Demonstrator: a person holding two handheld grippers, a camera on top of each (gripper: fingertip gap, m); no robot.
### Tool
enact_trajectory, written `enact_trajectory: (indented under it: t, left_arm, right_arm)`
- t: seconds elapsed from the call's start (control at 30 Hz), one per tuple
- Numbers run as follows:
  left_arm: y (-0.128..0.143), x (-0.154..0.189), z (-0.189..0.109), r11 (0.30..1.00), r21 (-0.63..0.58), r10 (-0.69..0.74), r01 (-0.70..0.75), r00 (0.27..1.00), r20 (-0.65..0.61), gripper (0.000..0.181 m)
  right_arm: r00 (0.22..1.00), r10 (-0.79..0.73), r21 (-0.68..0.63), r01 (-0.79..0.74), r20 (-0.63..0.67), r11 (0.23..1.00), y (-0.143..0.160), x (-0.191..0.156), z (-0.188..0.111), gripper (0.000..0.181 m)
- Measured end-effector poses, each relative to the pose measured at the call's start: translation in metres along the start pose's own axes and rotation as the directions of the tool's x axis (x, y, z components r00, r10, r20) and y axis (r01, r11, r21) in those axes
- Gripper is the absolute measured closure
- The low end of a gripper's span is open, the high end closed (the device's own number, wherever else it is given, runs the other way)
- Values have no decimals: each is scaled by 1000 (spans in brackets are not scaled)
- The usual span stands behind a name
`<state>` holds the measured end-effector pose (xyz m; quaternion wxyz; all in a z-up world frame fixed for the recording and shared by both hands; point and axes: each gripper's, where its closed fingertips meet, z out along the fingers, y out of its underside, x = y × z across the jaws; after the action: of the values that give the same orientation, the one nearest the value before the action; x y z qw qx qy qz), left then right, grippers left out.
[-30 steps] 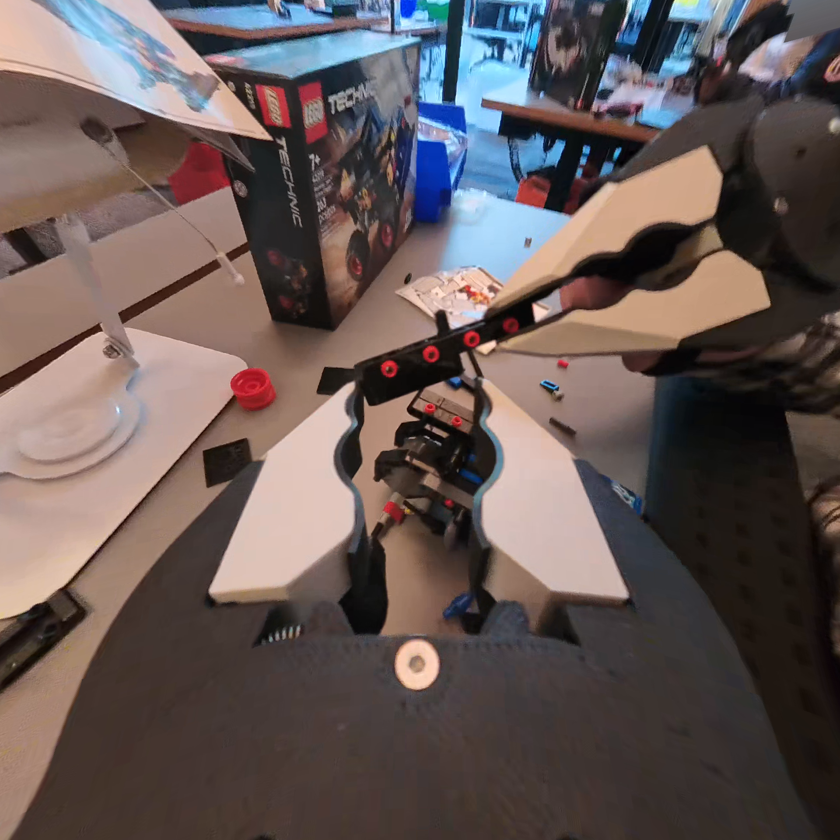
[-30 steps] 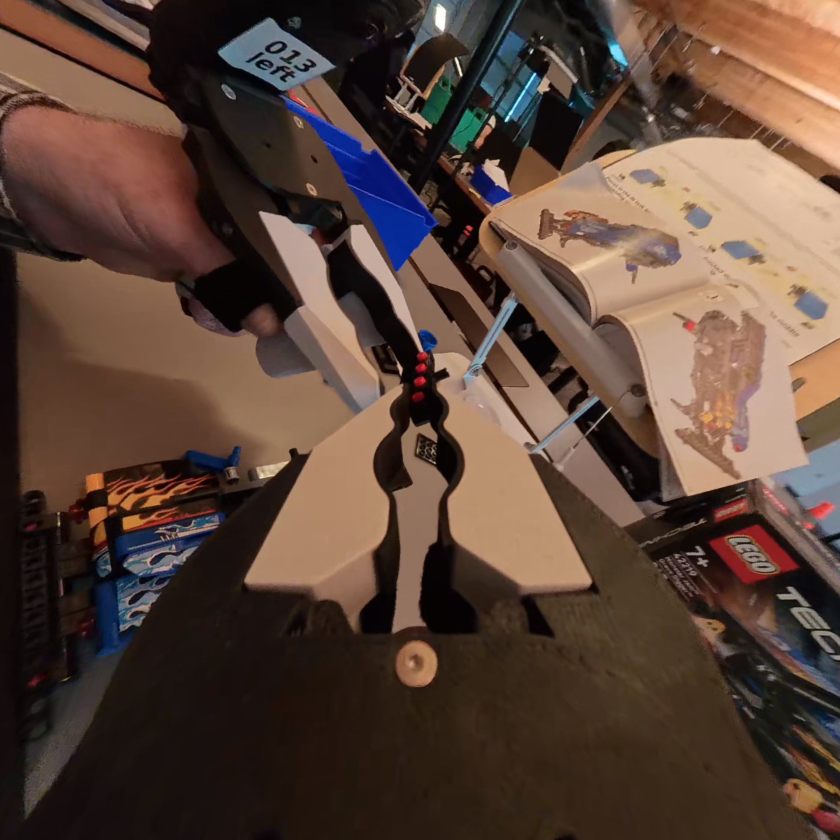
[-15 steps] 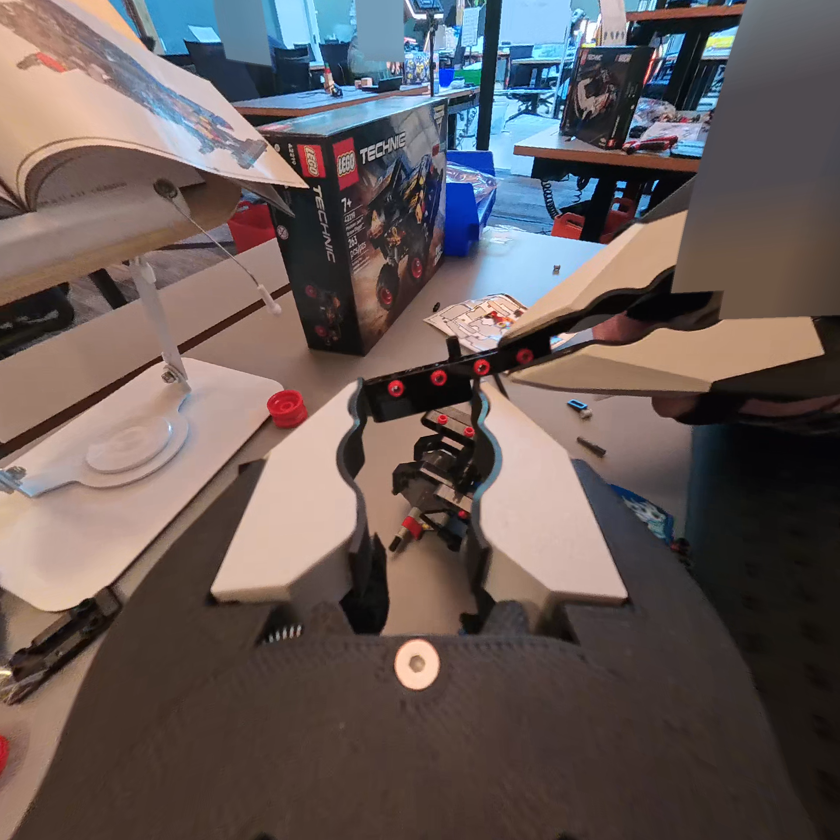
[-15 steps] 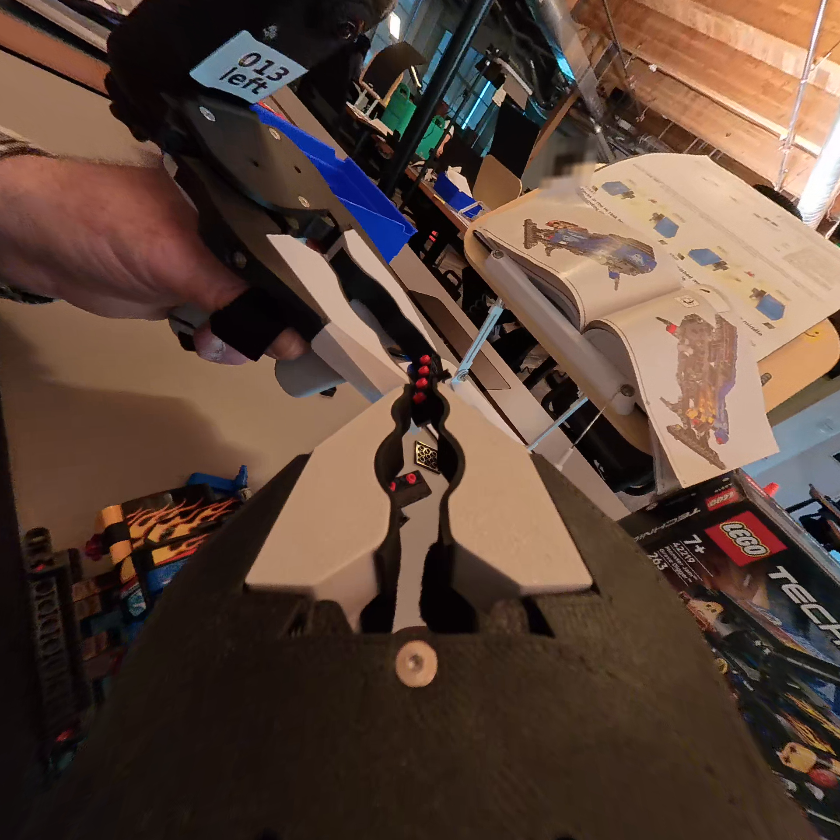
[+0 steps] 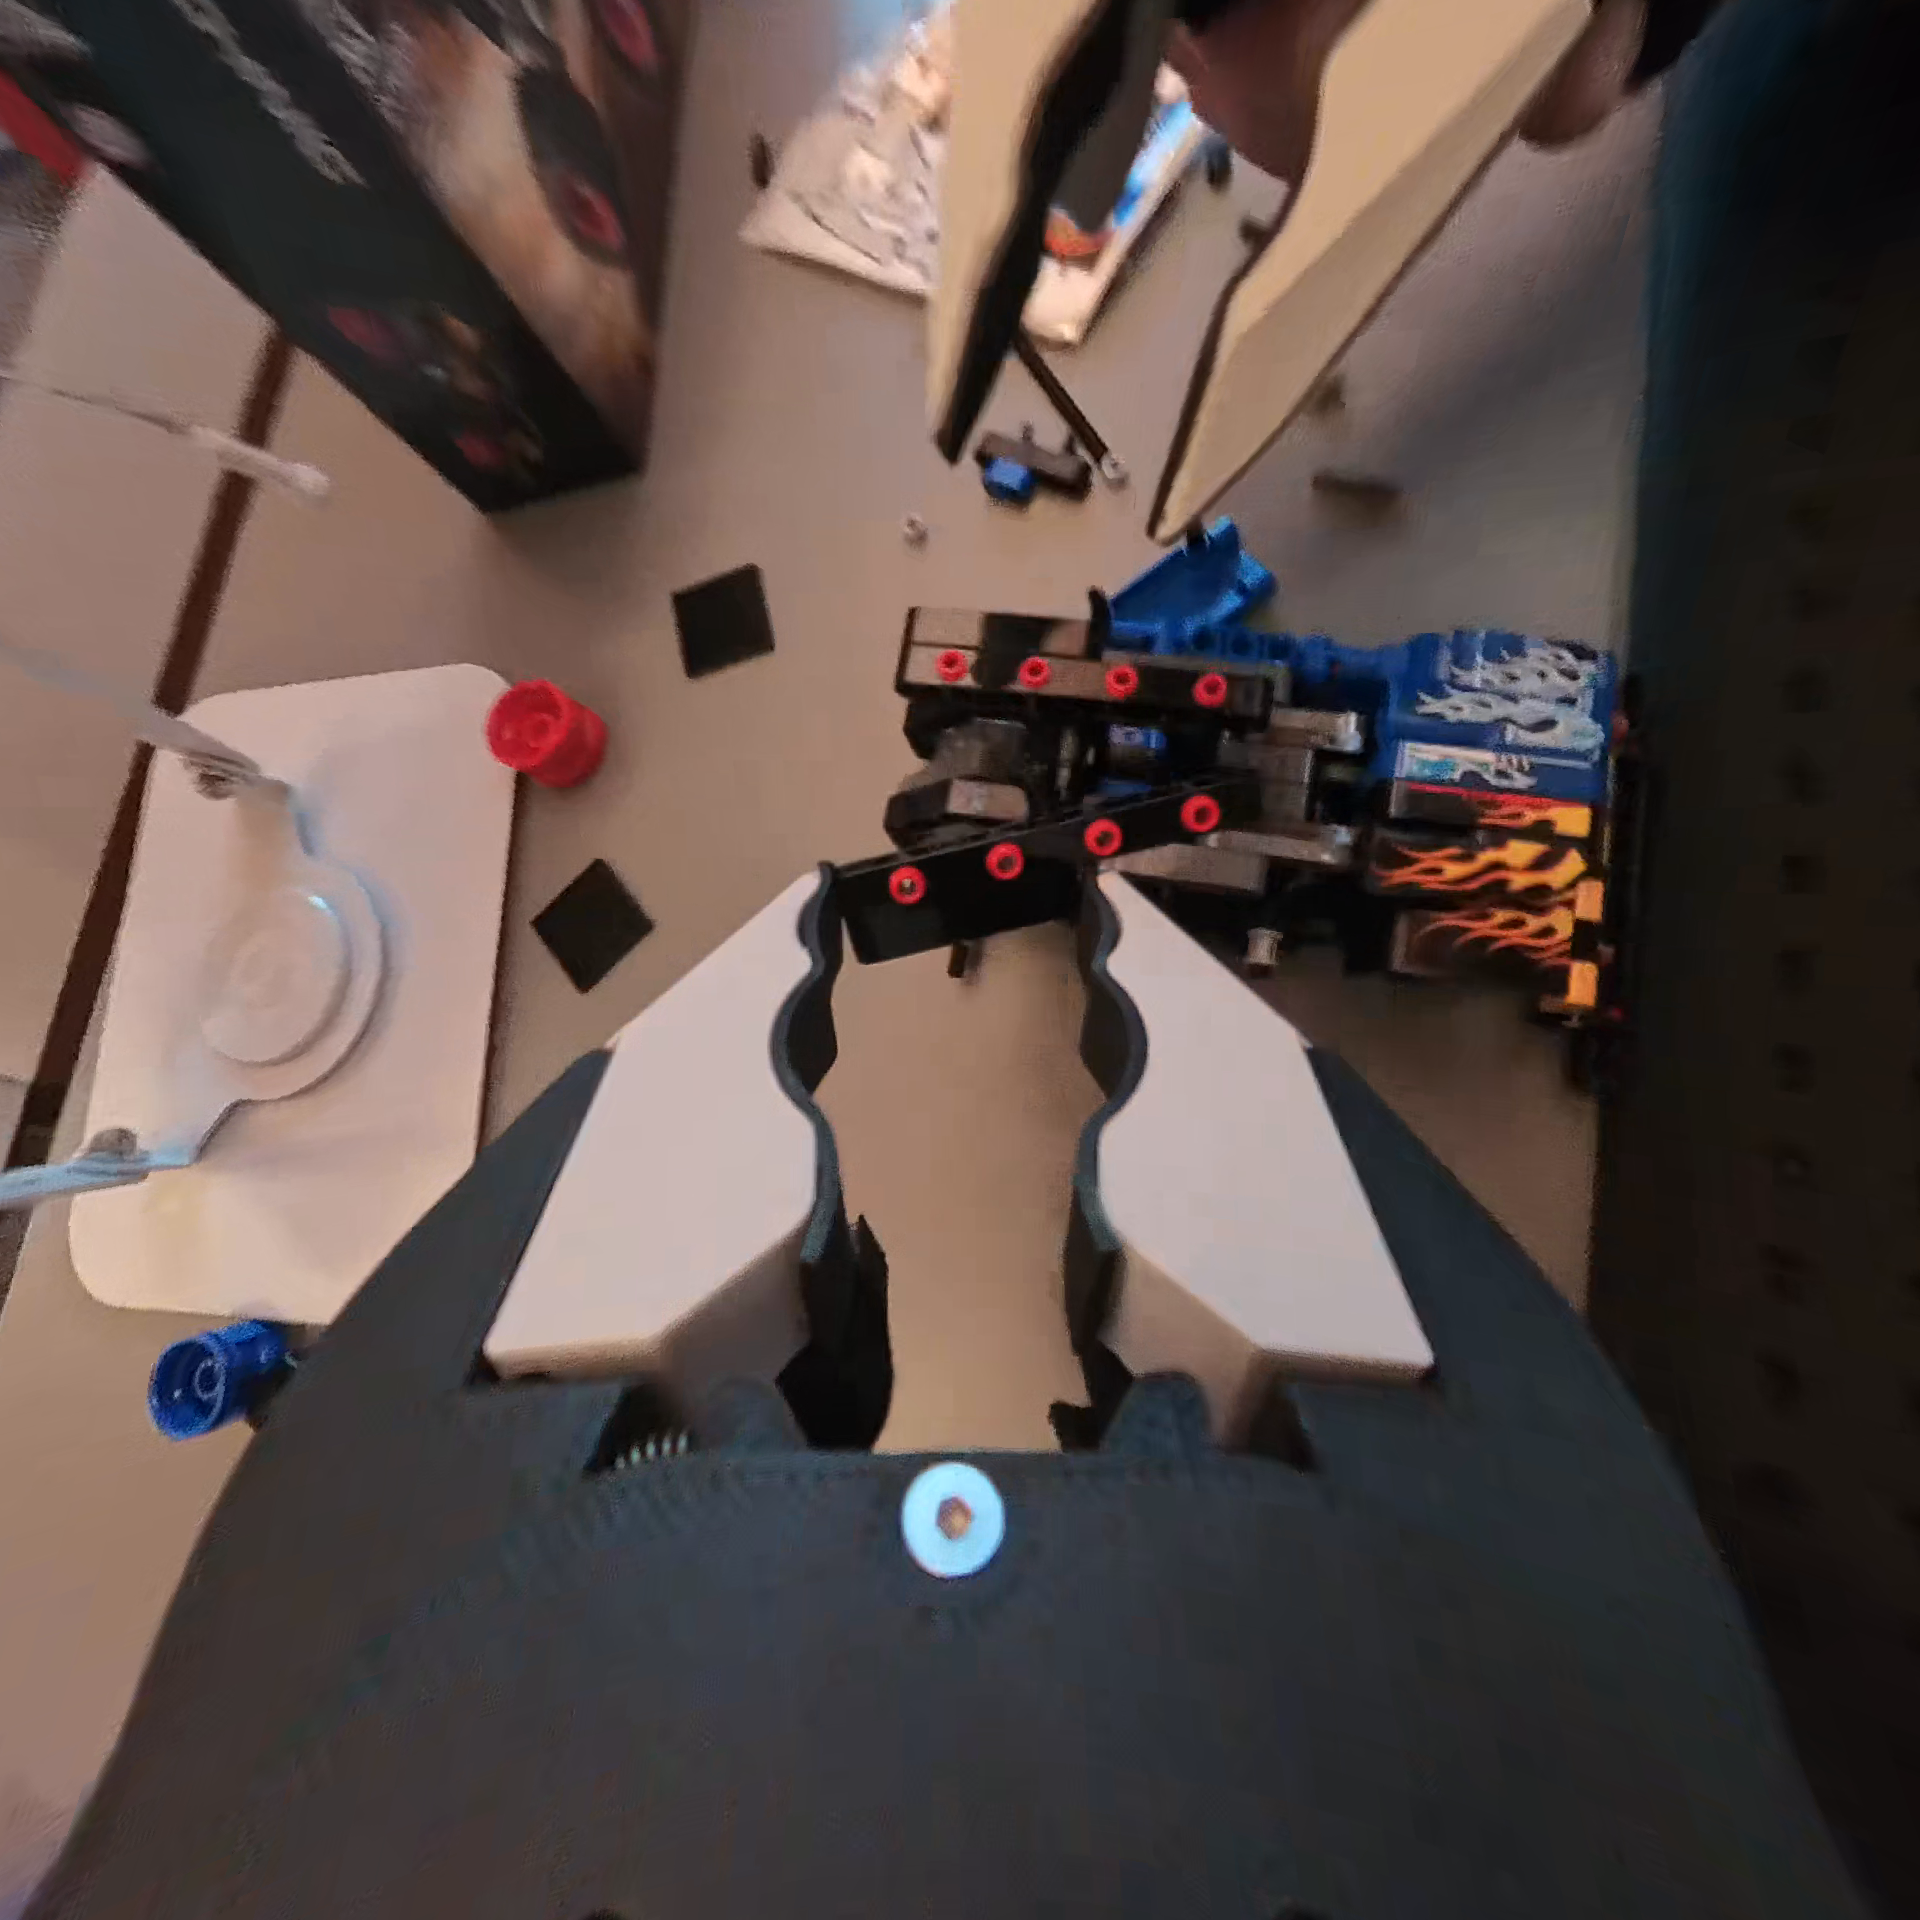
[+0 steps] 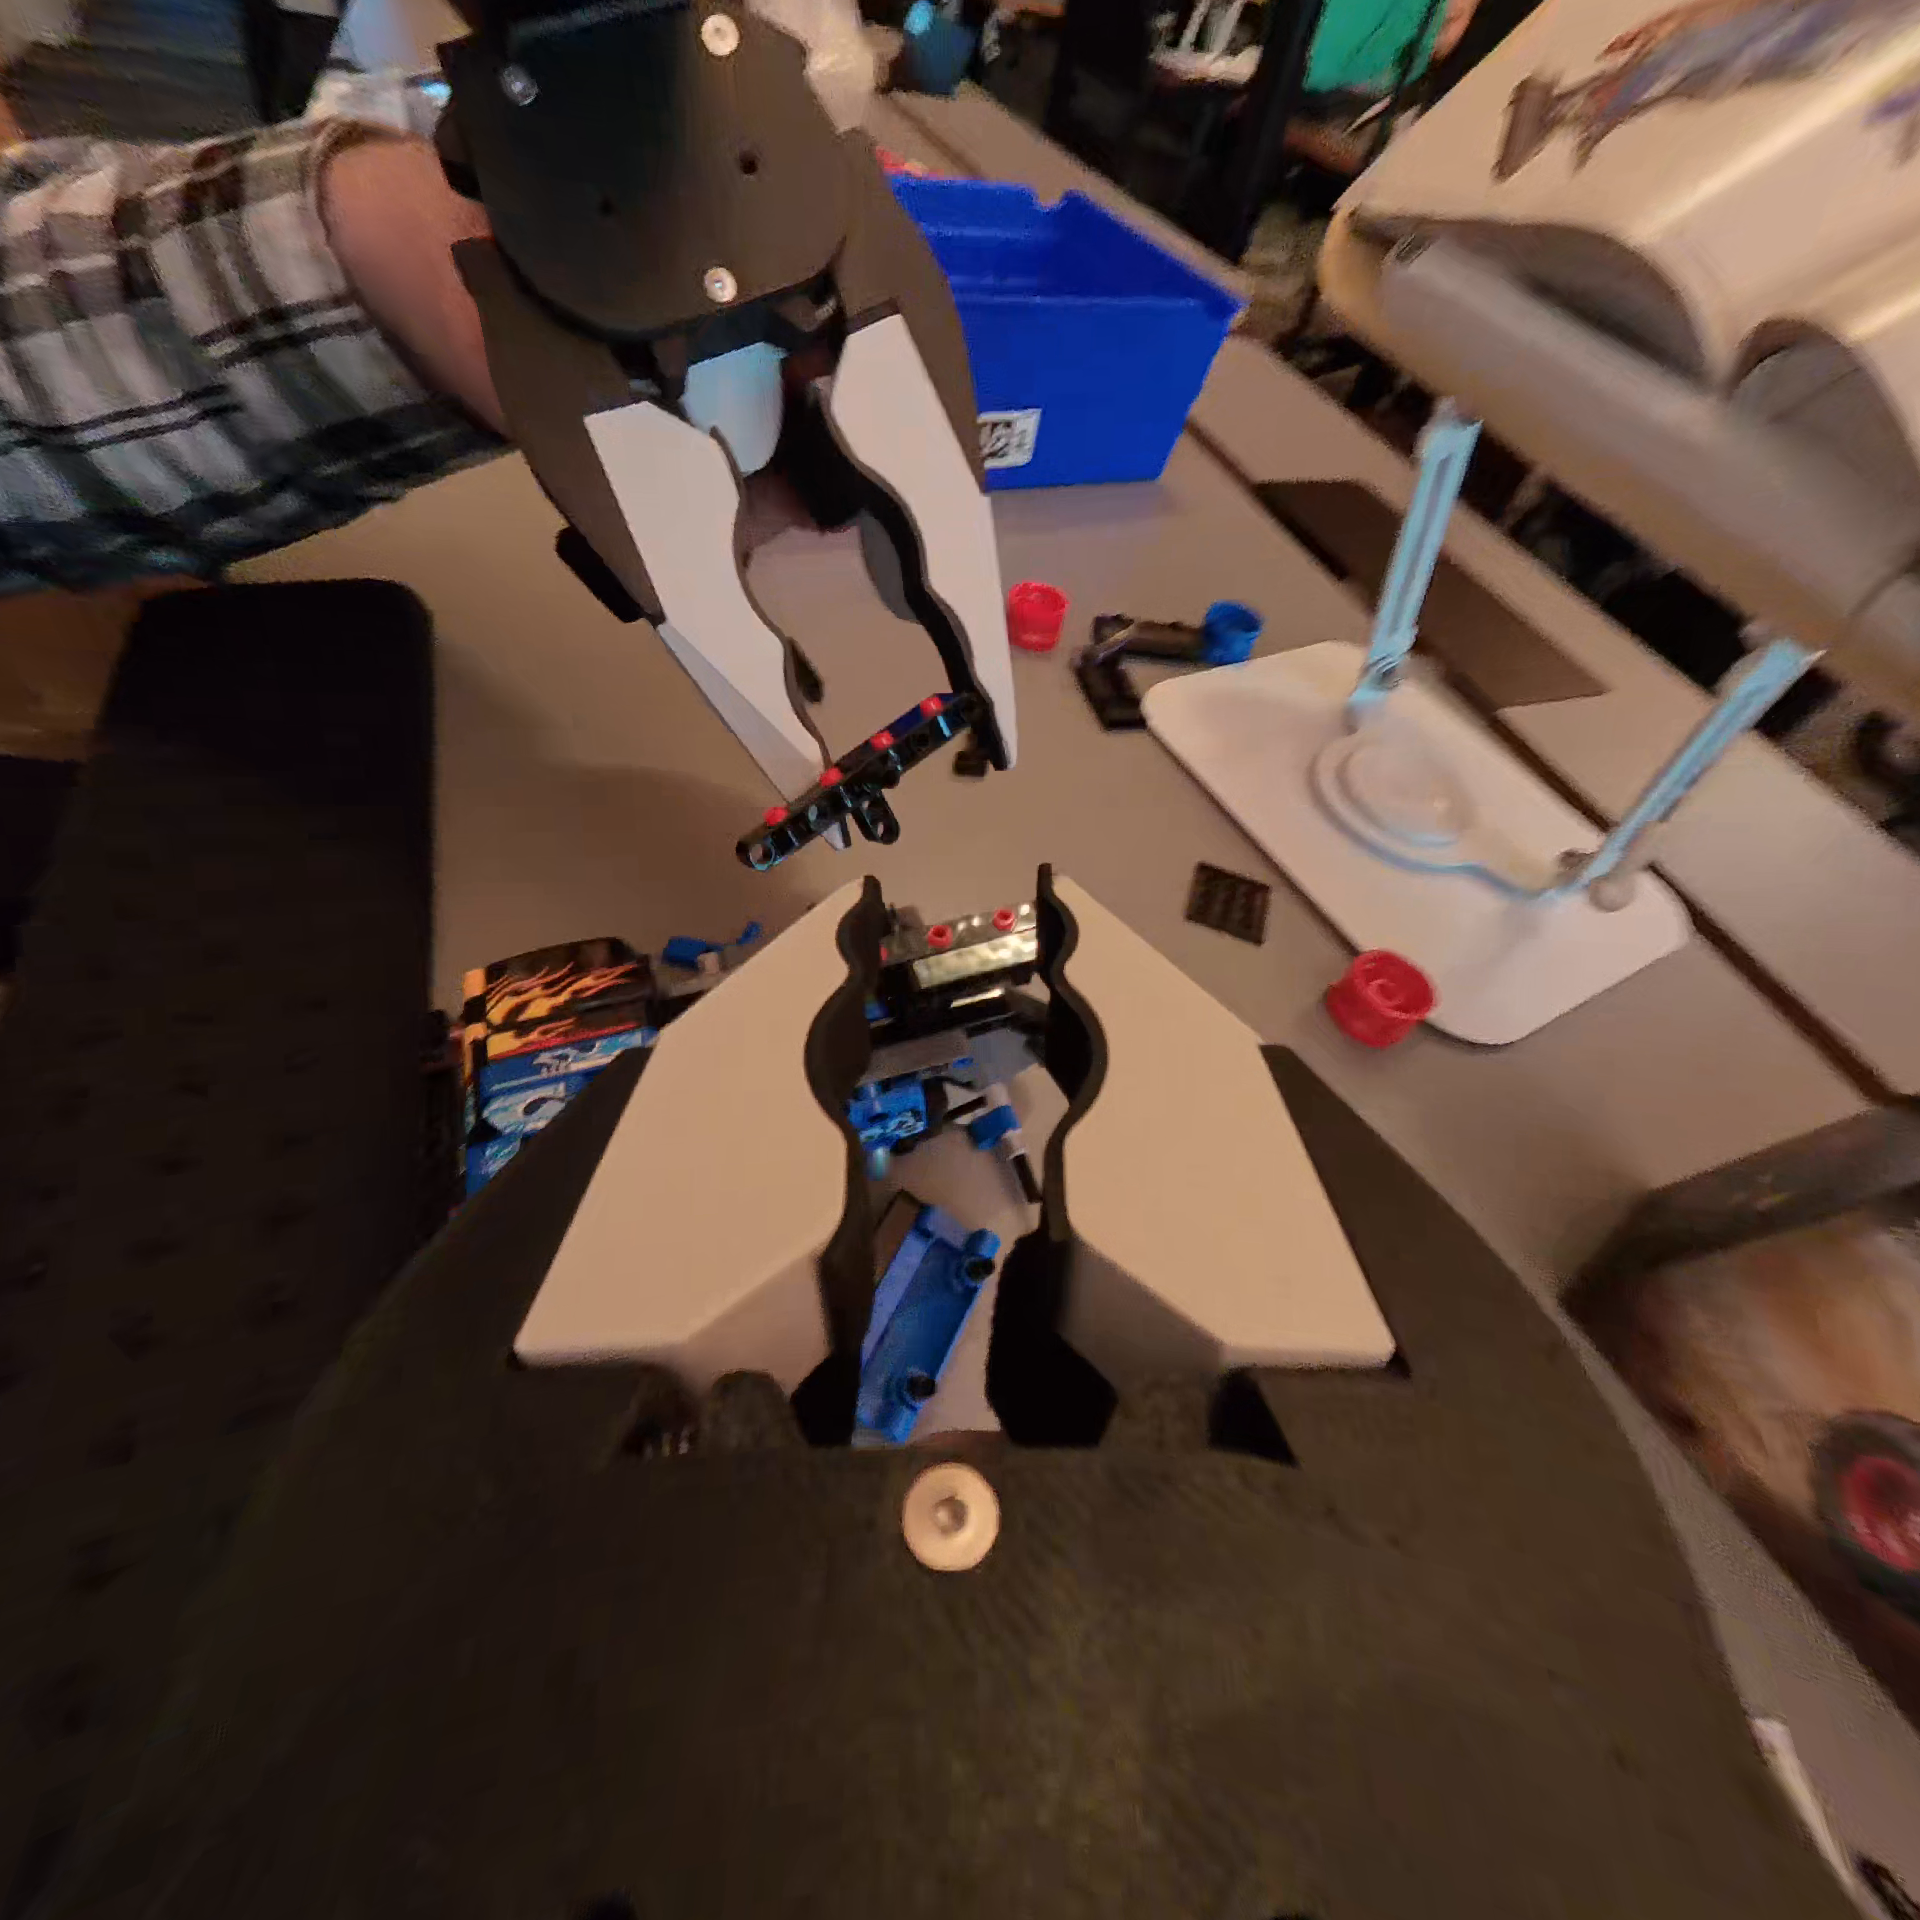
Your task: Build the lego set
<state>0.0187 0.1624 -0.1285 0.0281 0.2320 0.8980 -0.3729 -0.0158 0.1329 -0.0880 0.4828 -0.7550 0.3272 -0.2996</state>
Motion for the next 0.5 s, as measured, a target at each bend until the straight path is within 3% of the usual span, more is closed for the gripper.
enact_trajectory:
  t: [0.13,0.33,0.5]
  left_arm:
    - [4,6,17,989,-116,82,-89,995,-62,137]
    - [3,3,19,970,-197,120,-144,985,-127,137]
    - [-2,-1,22,972,-141,171,-189,976,-135,137]
  right_arm:
    - [994,59,-35,-56,96,998,9,-4,6,139]
    - [989,54,-93,-41,137,995,23,-13,17,133]
    - [988,74,-88,-62,137,994,26,-9,16,126]
